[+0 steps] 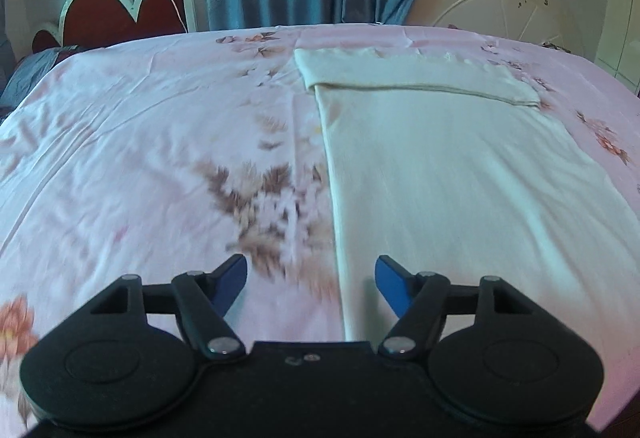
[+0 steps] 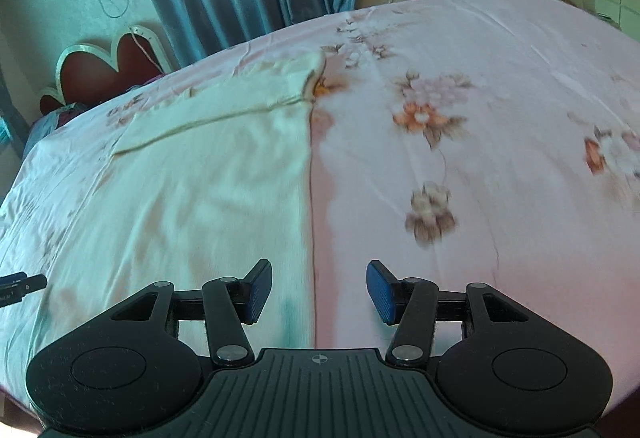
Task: Fold small clothes
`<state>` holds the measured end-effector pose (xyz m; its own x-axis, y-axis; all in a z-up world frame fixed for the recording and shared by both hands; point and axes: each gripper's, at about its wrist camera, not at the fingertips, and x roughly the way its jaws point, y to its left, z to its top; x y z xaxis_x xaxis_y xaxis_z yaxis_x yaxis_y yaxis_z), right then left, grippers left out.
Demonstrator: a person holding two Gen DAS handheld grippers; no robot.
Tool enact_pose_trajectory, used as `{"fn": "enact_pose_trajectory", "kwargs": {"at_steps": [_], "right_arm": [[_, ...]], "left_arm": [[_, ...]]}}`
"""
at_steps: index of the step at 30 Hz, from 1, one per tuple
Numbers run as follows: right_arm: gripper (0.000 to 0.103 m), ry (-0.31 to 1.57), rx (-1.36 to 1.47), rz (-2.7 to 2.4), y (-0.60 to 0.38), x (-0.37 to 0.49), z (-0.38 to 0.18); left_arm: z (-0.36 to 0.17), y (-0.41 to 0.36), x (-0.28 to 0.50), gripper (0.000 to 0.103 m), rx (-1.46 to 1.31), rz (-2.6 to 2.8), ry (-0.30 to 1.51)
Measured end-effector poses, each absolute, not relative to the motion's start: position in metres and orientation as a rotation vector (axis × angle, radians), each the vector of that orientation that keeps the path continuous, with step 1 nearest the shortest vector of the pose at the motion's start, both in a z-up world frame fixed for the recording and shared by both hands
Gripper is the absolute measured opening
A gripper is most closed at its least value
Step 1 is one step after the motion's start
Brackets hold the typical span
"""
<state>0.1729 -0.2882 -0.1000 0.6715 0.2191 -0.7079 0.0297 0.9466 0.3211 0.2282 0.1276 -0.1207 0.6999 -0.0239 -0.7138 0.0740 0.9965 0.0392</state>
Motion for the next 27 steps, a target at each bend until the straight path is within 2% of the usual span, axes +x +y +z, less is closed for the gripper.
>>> {"fn": "enact_pose_trajectory", "kwargs": {"at_steps": [6, 16, 27], "right_arm": [[0.052, 0.846, 0.341, 0.145, -0.281, 0.14, -0.107], [0.052, 0.864, 0.398, 0.153, -0.292, 0.121, -0.115], [0.052, 0.905, 0.546, 0.163, -0.304, 0.121, -0.128]], "left_arm": [[-0.126, 0.124, 0.191, 0.067, 0.044, -0.058, 0.811], [-0.136, 0.119, 0.17, 0.056, -0.004, -0.079, 0.841], [-0.139, 0.126, 0.167, 0.054, -0.096, -0.13, 0.868]]}}
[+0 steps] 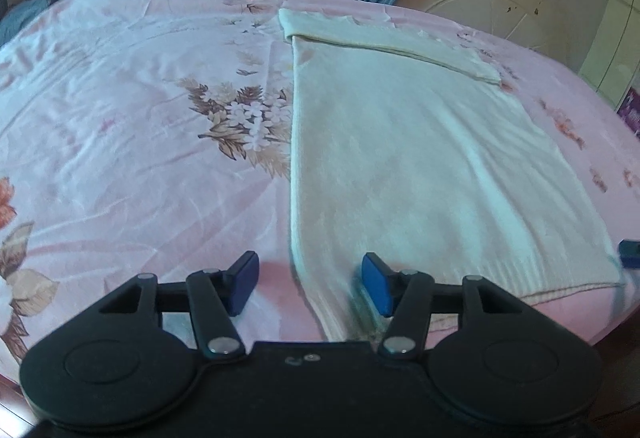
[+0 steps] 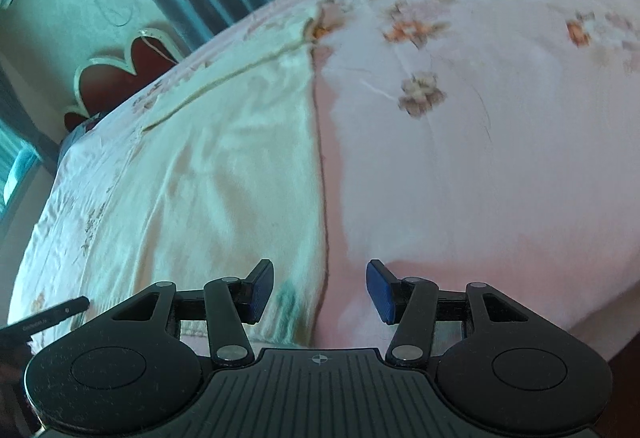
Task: Fold small clothes
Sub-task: 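Grasp the cream sweater's hem with the left and right grippers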
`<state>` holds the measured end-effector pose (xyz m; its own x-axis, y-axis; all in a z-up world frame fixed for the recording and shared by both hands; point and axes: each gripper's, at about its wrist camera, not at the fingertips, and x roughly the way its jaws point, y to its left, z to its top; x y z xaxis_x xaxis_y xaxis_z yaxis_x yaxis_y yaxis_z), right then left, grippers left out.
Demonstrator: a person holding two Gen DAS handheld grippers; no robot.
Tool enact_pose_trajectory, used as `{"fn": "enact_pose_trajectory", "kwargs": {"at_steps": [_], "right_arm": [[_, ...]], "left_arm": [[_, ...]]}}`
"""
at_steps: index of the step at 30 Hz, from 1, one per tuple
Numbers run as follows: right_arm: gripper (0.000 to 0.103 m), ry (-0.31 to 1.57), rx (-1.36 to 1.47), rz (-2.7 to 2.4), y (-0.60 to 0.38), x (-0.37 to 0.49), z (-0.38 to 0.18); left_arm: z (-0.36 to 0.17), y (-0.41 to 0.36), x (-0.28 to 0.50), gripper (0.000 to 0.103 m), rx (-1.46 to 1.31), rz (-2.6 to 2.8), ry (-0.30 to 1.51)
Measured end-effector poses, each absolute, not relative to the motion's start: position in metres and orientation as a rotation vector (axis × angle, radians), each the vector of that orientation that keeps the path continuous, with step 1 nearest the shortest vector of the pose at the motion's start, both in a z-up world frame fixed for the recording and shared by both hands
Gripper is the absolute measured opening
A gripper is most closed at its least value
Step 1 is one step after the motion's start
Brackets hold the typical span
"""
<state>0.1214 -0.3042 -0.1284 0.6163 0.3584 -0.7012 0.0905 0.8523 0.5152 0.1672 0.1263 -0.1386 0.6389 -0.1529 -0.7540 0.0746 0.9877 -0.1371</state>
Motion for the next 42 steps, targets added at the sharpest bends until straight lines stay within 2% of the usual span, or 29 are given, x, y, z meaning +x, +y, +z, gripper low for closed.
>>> {"fn": "enact_pose_trajectory", "kwargs": {"at_steps": [3, 8, 20, 21, 23, 28, 29, 30, 31, 32, 37, 42], "right_arm": [[0.052, 0.905, 0.612, 0.194, -0.307, 0.122, -0.13], [0.052, 0.911, 0.73, 0.251, -0.307, 0.123, -0.139], [0.051, 0.89, 0.849, 0.292, -0.322, 0.161, -0.15], [0.033, 0.902, 0.85, 0.313, -0.321, 0.162, -0.152], [0.016, 0.952, 0.848, 0.352, -0.316, 0.158, -0.159], [0.015, 0.952, 0.866, 0.417, -0.314, 0.145, -0.163], [0.015, 0.952, 0.867, 0.419, -0.314, 0.147, -0.164], [0.014, 0.949, 0.866, 0.419, -0.315, 0.149, -0.163], [0.006, 0.943, 0.85, 0.414, -0.315, 0.151, -0.162], [0.004, 0.941, 0.829, 0.411, -0.313, 0.151, -0.16], [0.004, 0.879, 0.806, 0.427, -0.314, 0.14, -0.146], [0.003, 0.805, 0.813, 0.437, -0.321, 0.134, -0.128]], "left_arm": [[-0.139, 0.134, 0.168, 0.052, -0.177, -0.174, 0.881], [-0.142, 0.144, 0.173, 0.041, -0.315, -0.255, 0.91], [-0.165, 0.167, 0.209, 0.035, -0.598, -0.326, 0.925], [-0.166, 0.169, 0.211, 0.035, -0.625, -0.347, 0.932], [-0.169, 0.171, 0.21, 0.035, -0.656, -0.408, 0.954], [-0.17, 0.17, 0.199, 0.034, -0.616, -0.436, 0.954], [-0.17, 0.169, 0.2, 0.031, -0.608, -0.432, 0.955], [-0.17, 0.167, 0.201, 0.027, -0.586, -0.423, 0.959], [-0.167, 0.163, 0.203, 0.018, -0.55, -0.409, 0.961], [-0.165, 0.16, 0.202, 0.004, -0.505, -0.385, 0.961], [-0.15, 0.157, 0.191, 0.004, -0.442, -0.305, 0.889], [-0.132, 0.164, 0.177, 0.004, -0.508, -0.282, 0.777]]}}
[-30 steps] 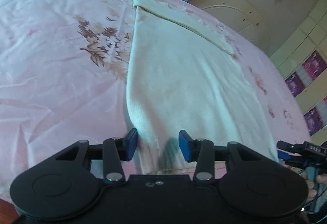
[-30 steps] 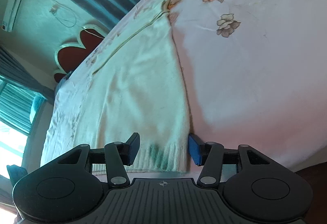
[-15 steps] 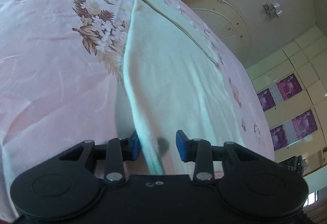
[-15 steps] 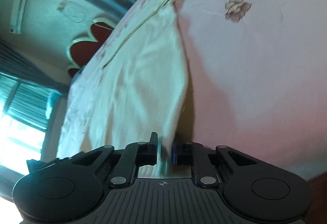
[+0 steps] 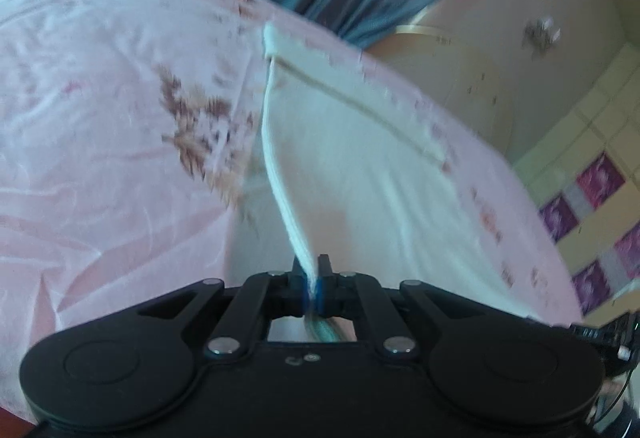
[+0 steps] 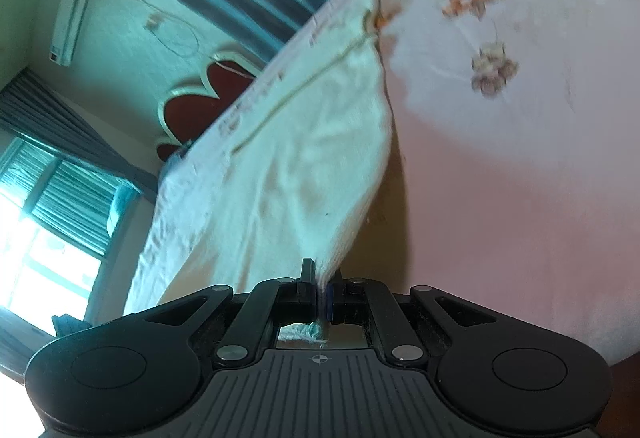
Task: Fold small clothes
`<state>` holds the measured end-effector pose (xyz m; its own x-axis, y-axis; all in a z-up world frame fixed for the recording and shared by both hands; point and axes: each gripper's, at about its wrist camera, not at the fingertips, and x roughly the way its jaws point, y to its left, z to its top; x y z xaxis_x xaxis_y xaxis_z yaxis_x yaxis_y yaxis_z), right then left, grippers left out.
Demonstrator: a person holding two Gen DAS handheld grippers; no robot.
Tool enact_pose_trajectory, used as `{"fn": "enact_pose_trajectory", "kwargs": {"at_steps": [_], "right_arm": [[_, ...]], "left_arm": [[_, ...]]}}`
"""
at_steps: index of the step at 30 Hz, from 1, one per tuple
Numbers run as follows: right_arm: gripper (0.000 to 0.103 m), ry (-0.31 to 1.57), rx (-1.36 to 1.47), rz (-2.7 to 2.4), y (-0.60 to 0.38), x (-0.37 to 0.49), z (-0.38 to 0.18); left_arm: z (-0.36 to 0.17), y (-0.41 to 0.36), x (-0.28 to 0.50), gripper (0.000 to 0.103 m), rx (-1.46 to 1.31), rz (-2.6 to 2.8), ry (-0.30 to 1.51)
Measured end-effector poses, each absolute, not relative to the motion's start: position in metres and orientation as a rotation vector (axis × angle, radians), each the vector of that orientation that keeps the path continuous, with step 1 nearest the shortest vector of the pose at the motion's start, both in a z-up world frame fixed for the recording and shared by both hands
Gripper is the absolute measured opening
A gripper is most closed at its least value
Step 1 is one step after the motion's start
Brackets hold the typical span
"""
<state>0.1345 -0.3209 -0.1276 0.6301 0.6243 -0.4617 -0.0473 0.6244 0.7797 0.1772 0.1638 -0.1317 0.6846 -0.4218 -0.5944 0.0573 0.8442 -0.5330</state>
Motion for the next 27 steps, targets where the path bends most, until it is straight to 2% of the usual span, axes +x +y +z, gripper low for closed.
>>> {"fn": "enact_pose_trajectory", "kwargs": {"at_steps": [8, 16, 27], "right_arm": [[0.003, 0.698, 0.731, 0.393, -0.317, 0.18, -0.076], [0.003, 0.604, 0.683, 0.352, -0.315, 0.257, -0.025], [0.003, 0.671, 0.758, 0.239, -0.324, 0.403, -0.061]], "left_arm": [[-0.103, 0.158, 0.21, 0.004, -0.527, -0.266, 0.685], [-0.06, 0.159, 0.288, 0.004, -0.555, -0.293, 0.566], [-0.084, 0.154, 0.428, 0.004, -0.558, -0.273, 0.654]]}}
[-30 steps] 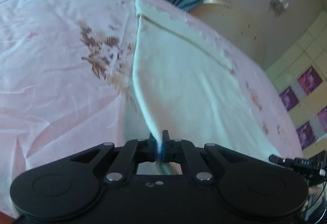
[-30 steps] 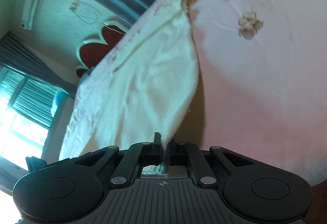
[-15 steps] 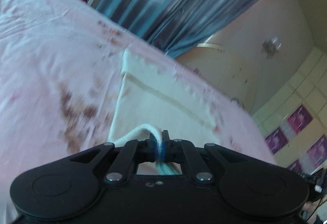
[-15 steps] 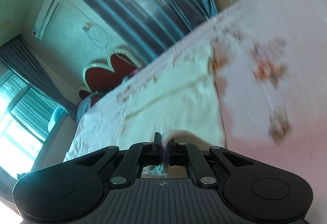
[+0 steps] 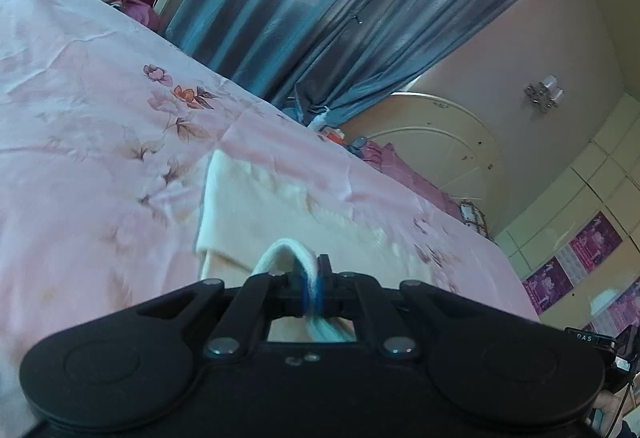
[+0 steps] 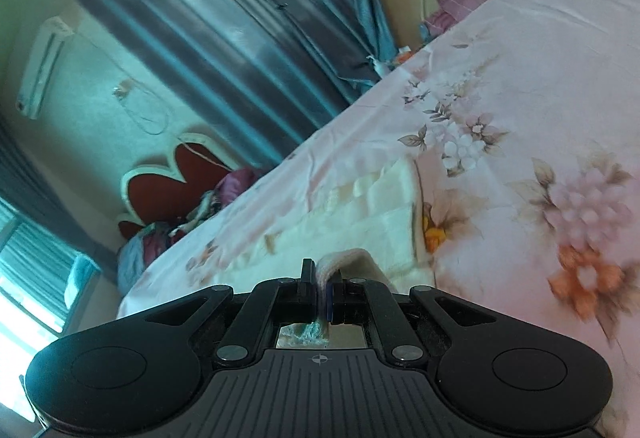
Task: Fold small clothes
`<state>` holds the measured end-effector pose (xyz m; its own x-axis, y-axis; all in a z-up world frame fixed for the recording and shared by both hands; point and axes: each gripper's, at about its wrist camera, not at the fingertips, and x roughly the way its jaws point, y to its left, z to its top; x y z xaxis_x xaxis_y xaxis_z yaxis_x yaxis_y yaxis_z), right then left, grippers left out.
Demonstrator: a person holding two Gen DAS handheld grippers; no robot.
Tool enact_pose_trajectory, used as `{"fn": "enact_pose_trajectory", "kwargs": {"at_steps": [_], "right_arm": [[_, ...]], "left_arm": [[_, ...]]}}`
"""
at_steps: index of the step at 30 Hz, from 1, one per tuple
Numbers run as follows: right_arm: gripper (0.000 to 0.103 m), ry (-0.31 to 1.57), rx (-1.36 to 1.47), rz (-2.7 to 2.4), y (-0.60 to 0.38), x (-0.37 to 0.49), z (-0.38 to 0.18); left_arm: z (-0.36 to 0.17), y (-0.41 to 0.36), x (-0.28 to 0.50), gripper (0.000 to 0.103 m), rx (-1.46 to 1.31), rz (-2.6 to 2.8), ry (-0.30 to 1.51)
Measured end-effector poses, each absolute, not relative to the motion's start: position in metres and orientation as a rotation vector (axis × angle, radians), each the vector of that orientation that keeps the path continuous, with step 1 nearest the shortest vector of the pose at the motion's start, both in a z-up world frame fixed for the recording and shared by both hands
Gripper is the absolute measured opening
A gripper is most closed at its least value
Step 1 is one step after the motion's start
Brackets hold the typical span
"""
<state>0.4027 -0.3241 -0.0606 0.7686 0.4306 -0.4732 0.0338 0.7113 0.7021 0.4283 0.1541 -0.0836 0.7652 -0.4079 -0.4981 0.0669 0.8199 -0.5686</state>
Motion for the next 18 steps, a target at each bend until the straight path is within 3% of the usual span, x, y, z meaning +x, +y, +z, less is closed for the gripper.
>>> {"fn": "enact_pose_trajectory", "kwargs": {"at_steps": [15, 18], "right_arm": [[0.004, 0.817, 0.831, 0.174, -0.325, 0.536, -0.129], [0.004, 0.787, 0.795, 0.159, -0.323, 0.544, -0.132]], "left_arm": [[-0.136, 0.149, 0.56, 0.004, -0.497, -0.285, 0.8], [-0.139, 0.149, 0.569, 0.013, -0.496, -0.304, 0.774]]}}
